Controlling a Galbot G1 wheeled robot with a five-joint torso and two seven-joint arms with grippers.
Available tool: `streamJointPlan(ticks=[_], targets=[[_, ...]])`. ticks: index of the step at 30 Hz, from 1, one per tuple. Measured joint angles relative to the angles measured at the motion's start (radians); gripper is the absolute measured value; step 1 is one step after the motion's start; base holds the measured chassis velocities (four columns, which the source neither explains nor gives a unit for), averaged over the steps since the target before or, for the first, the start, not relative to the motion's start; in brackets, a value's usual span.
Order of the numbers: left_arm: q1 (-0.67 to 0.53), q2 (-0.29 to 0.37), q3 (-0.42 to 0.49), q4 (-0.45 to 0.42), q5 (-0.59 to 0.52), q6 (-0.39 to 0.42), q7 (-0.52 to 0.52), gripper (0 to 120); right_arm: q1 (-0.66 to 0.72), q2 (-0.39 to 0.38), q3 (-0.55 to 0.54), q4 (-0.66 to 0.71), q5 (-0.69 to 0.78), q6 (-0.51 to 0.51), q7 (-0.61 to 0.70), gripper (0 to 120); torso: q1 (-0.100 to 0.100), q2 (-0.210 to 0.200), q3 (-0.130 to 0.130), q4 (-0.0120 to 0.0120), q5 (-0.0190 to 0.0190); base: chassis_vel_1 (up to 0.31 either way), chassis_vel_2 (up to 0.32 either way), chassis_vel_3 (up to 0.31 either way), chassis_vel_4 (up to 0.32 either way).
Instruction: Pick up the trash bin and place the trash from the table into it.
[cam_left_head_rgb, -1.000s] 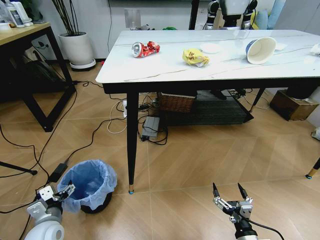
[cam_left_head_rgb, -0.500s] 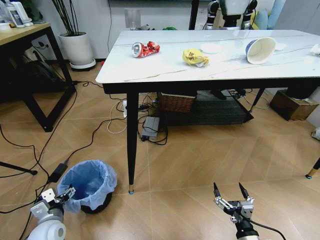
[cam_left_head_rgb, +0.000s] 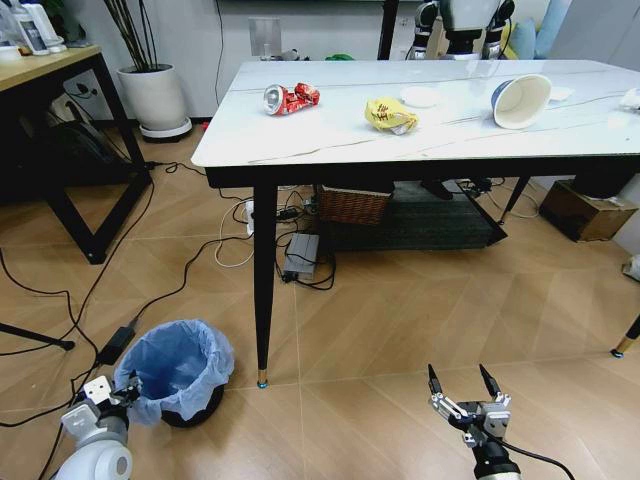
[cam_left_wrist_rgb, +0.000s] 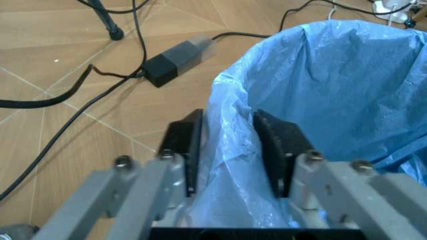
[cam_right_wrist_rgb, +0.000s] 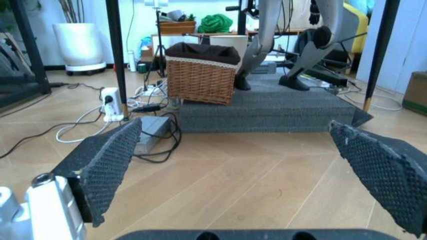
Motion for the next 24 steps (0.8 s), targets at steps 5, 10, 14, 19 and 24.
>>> streamJointPlan(ticks=[5,10,14,19,24], targets=[[0.003,0.001,0.000,-0.006,-0.001,0.004,0.001,10,-0.001,-0.001,0.002,0.004,0.001,0.001,0.000,100,0.000,0.000,0.000,0.0000,0.0000,0.000,0.000,0.000,0.000],[0.005,0.000,0.003,-0.008,-0.001,0.005,0.003,0,-0.001,-0.001,0.002,0.004,0.001,0.001,0.000,100,0.000,0.000,0.000,0.0000,0.0002,0.000,0.000,0.000,0.000],[0.005,0.005,0.005,-0.005,-0.003,0.004,0.006,0,0.000,-0.001,0.002,0.005,0.001,0.001,-0.001,100,0.000,0.000,0.000,0.0000,0.0002,0.000,0.000,0.000,0.000],[0.002,0.011,0.005,0.008,-0.007,-0.008,0.022,0,0.001,-0.001,0.002,0.005,0.001,-0.001,-0.001,100,0.000,0.000,0.000,0.0000,0.0002,0.000,0.000,0.000,0.000],[0.003,0.015,0.000,0.012,-0.011,-0.016,0.044,0,0.002,-0.002,0.002,0.006,0.001,-0.003,-0.001,100,0.000,0.000,0.000,0.0001,0.0000,0.000,0.000,0.000,0.000]])
